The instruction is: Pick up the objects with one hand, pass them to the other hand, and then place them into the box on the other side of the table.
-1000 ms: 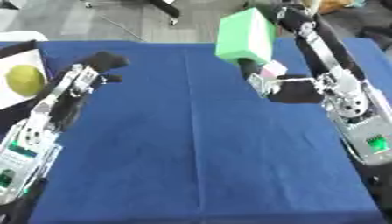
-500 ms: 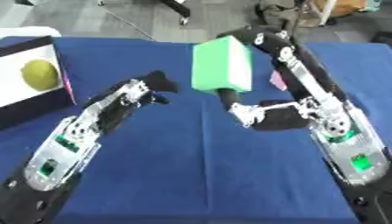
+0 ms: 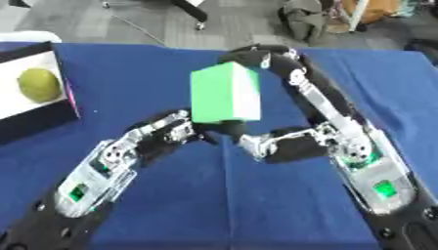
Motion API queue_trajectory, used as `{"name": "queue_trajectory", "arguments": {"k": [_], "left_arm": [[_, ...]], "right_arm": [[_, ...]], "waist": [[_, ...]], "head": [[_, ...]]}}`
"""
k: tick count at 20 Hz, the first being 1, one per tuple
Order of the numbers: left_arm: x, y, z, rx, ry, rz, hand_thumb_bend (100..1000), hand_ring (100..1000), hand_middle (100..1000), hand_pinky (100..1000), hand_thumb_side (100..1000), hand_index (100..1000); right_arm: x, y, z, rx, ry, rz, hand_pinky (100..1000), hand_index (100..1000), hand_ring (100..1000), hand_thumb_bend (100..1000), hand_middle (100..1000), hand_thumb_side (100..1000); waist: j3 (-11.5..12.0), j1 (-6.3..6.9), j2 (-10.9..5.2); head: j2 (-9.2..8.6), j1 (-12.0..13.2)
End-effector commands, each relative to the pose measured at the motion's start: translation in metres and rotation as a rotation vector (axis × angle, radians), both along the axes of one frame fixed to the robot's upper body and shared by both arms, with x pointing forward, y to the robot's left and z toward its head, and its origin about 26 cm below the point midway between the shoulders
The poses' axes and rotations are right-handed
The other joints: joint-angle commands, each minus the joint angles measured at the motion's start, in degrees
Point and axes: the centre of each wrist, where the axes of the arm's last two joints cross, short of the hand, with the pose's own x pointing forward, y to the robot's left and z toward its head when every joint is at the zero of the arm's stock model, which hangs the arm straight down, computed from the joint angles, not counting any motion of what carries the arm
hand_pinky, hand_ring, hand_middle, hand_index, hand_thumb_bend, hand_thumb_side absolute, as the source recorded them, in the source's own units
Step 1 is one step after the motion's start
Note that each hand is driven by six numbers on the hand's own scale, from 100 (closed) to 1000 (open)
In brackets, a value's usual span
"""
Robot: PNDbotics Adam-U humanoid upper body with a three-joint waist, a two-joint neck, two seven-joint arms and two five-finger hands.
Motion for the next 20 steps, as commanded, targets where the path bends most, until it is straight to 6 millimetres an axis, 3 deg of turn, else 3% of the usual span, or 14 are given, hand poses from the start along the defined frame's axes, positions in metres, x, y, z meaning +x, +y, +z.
{"name": "queue_trajectory", "arguments": {"k": [1, 10, 20], "left_arm": [[-0.003, -0.009, -0.003, -0.031, 0.039, -0.093, 743, 846, 666, 821, 689, 775], [0.013, 0.011, -0.021, -0.114, 0.199, -0.173, 772, 822, 637, 805, 677, 770], [0.015, 0.021, -0.012, -0.229, 0.283, -0.174, 779, 819, 630, 802, 661, 768]], "right_arm": [[-0.003, 0.001, 0.007, 0.007, -0.032, 0.018, 780, 785, 784, 100, 514, 100], [-0.003, 0.000, 0.007, 0.010, -0.030, 0.021, 781, 785, 785, 100, 514, 100], [-0.003, 0.000, 0.006, 0.003, -0.019, 0.026, 780, 781, 785, 100, 513, 100]], "waist": [[0.05, 0.02, -0.90], [0.15, -0.04, -0.73], [0.12, 0.10, -0.55]], "head": [[-0.14, -0.29], [-0.14, -0.56], [-0.14, -0.92]]}}
